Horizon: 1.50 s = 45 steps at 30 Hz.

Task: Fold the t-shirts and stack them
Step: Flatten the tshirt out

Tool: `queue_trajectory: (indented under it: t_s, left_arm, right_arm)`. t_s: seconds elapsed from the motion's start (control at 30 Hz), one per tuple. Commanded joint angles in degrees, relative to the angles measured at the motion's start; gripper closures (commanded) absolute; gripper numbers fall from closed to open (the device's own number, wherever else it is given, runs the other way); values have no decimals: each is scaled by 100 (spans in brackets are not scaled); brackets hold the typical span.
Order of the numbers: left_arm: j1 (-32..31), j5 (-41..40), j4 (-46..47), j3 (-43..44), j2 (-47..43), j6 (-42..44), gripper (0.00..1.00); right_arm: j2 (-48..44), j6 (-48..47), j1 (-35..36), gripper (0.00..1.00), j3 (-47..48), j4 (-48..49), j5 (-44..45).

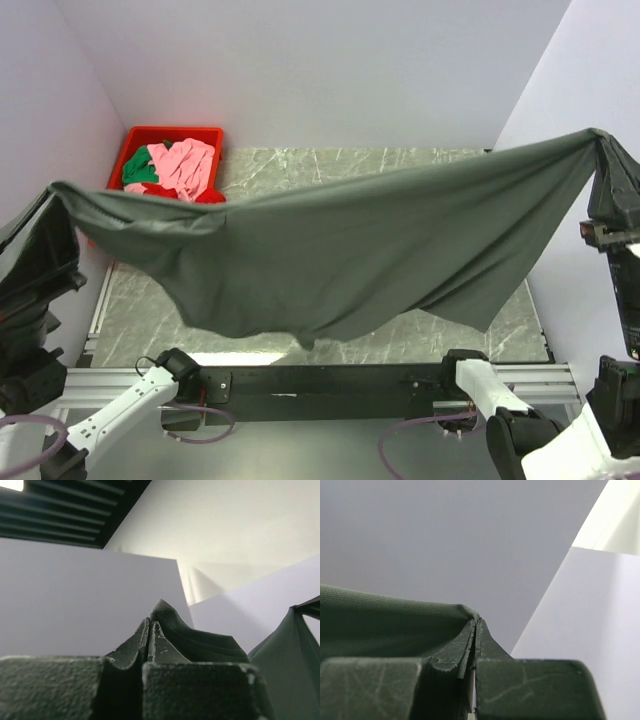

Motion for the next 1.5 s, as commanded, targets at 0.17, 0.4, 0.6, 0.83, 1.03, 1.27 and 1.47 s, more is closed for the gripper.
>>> queue_trajectory:
  t_s: [0.17,0.4,0.6,0.83,1.03,1.27,1.47]
  left_arm:
    - [23,259,124,-621,146,-121,99]
    - [32,-1375,491,-2512,1118,-191,99]
    - [1399,-1038,1590,-3314,4031,-2049,99]
    - [1763,-183,1522,-2288,6306,-2538,99]
    - [1833,275,468,-1224,7440,-2450,99]
    - [1965,144,-139,-388,8293,-2415,99]
    - [2088,-145,-1114,605,9031,-2476,76]
  right_arm:
    - [-144,53,-32,100,-1322,622,144]
    - [-118,307,-32,100,-3896,1342,-646]
    - [1135,405,239,100,-6129,2477,-736]
    - [2519,212,451,100,-6439,2803,-489]
    - [2932,203,451,100,-6325,2856,-533]
    - [3345,282,477,100,-6018,2724,-638]
    - [3565,291,477,100,-5798,2610,-630]
